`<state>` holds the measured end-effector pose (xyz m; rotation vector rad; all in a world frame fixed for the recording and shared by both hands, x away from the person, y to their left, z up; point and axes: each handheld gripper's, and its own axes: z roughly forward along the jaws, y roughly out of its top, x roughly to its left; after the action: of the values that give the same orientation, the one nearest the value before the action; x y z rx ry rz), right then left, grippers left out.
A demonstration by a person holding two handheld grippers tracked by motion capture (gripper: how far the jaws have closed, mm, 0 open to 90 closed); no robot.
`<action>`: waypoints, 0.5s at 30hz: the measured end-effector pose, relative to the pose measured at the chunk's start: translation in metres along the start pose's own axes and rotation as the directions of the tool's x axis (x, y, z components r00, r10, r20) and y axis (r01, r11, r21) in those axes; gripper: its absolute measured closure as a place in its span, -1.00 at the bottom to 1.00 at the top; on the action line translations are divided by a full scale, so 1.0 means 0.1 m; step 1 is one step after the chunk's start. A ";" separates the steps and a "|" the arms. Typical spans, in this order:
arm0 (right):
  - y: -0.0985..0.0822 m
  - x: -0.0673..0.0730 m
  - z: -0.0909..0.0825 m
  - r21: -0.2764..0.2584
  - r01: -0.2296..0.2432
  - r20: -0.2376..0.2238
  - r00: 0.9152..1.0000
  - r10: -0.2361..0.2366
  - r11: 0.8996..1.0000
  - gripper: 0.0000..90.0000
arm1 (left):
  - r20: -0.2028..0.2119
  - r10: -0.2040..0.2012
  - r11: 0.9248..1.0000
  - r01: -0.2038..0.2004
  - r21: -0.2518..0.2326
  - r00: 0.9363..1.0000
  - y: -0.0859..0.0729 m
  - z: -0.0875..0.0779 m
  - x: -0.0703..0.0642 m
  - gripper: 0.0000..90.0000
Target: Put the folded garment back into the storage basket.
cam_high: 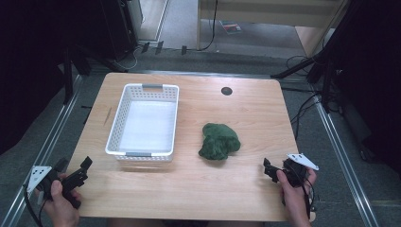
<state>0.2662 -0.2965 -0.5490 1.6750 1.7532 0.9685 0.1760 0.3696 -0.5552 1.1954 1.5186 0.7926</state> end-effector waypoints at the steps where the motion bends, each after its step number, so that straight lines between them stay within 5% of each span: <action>1: 0.00 0.00 0.00 -0.001 0.000 0.000 1.000 0.000 1.000 -0.86 | 0.000 0.001 1.000 -0.001 0.000 1.000 0.00 0.00 0.00 -0.92; 15: 0.00 0.00 0.00 0.003 -0.007 0.001 1.000 0.007 1.000 -0.86 | -0.018 0.020 1.000 -0.019 0.018 1.000 0.03 0.00 0.00 -0.92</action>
<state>0.2663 -0.2963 -0.5489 1.6841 1.7497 0.9684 0.1772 0.3704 -0.5527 1.2202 1.5340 0.8068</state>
